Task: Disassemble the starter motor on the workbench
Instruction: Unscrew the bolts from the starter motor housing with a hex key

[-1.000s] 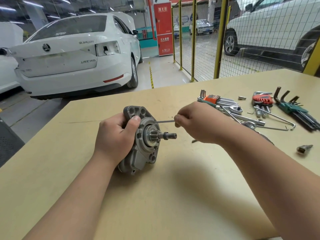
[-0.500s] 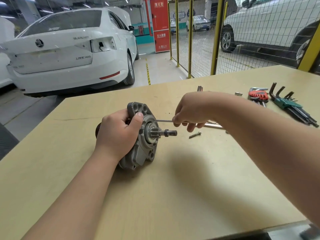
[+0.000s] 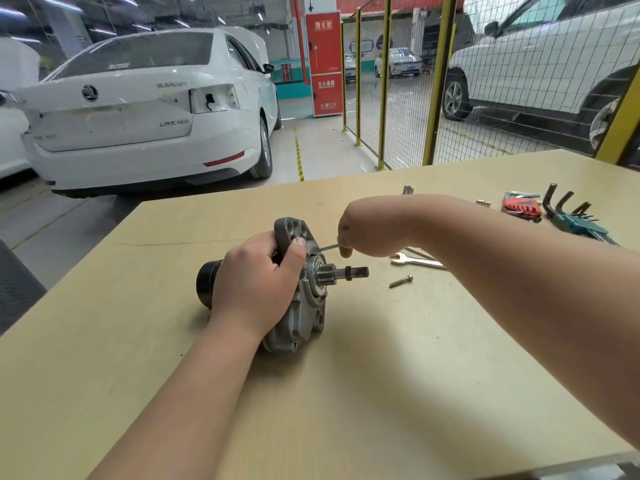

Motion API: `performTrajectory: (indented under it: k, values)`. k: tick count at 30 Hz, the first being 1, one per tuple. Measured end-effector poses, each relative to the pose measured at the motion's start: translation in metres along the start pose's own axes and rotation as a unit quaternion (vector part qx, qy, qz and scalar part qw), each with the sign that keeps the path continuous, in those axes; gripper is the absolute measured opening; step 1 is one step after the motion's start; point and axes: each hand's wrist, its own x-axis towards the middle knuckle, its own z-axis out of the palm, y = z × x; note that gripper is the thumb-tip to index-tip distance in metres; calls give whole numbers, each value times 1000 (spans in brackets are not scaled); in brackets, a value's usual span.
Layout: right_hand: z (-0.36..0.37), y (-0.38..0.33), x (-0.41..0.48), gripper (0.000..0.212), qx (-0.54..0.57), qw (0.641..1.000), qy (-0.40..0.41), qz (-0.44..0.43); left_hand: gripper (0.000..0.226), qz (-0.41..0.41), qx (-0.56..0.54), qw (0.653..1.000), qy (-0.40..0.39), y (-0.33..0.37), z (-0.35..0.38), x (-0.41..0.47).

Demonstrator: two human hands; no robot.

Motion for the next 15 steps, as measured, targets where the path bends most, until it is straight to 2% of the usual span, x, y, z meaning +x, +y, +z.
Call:
performTrajectory:
  k: [6,9,11,15]
  values:
    - [-1,-8,2,27,-46,999,17,4,39,-17,1,1000,-9,0,1,1]
    - [-4,-12,4,18,-67,997,28,3,39,-18,1,1000,-11,0,0,1]
    - [-3,-16,9,10,-90,996,14,12,39,-18,1,1000,-9,0,0,1]
    - [-3,-20,16,17,-95,995,-23,10,35,-20,1,1000,-12,-2,0,1]
